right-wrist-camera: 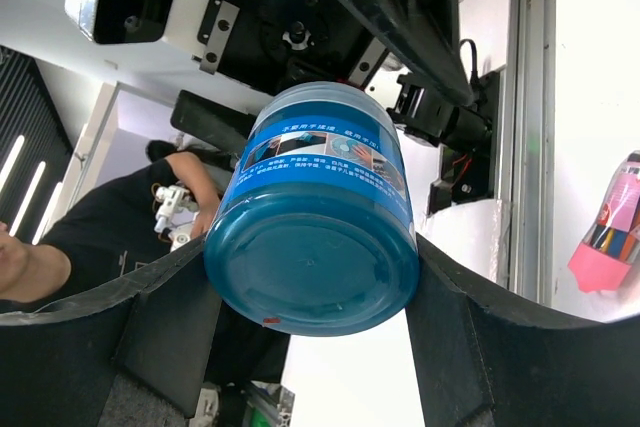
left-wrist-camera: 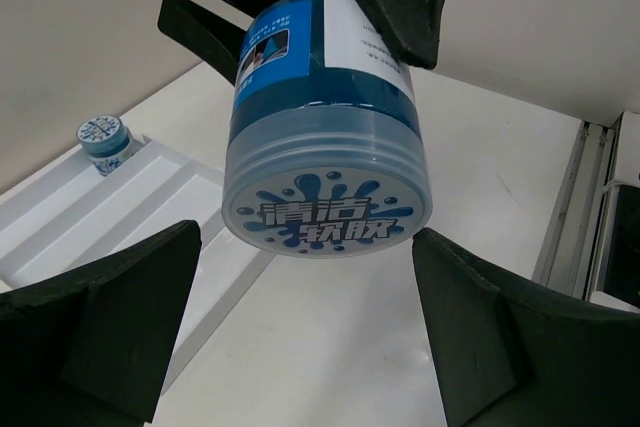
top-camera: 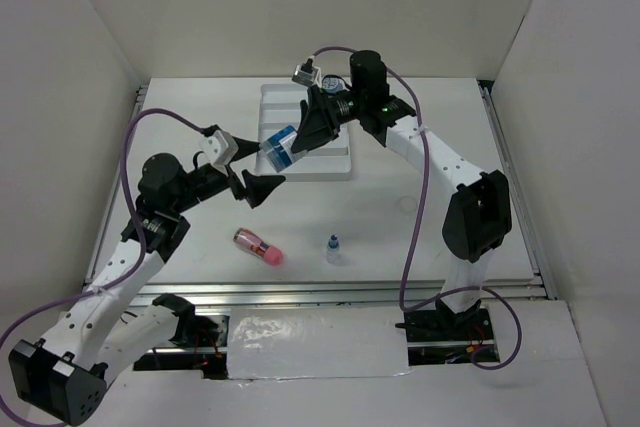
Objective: Sort the stationery into containers
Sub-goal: Pick up the stationery from the center of the board, then place the stationery at the center of the board.
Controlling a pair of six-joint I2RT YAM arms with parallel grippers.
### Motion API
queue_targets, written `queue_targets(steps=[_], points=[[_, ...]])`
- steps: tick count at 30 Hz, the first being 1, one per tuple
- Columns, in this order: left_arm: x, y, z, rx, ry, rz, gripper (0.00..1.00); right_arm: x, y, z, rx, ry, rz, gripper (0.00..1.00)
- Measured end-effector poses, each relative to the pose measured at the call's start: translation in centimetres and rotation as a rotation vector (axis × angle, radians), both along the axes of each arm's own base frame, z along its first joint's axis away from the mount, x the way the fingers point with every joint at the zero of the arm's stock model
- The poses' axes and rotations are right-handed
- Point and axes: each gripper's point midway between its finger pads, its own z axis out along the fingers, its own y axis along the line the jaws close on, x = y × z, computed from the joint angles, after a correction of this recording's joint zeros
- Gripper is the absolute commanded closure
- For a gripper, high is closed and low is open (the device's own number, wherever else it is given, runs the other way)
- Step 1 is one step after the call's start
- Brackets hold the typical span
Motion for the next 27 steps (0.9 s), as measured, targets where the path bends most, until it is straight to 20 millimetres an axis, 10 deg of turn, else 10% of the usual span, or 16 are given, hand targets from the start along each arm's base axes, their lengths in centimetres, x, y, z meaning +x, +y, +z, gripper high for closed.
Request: queue_targets(steps=[19, 27], points=[[-0.2, 0.0, 1.7, 0.007, -0.042, -0.010, 0.12, -0.4, 0.4, 0.2, 0.016, 0.024, 0.016, 0.93], [-0.3, -0.2, 1.5, 0.010, -0.032, -0.020, 0.02, -0.7, 0.3, 0.2, 0.020, 0.043, 0.024, 0.93]])
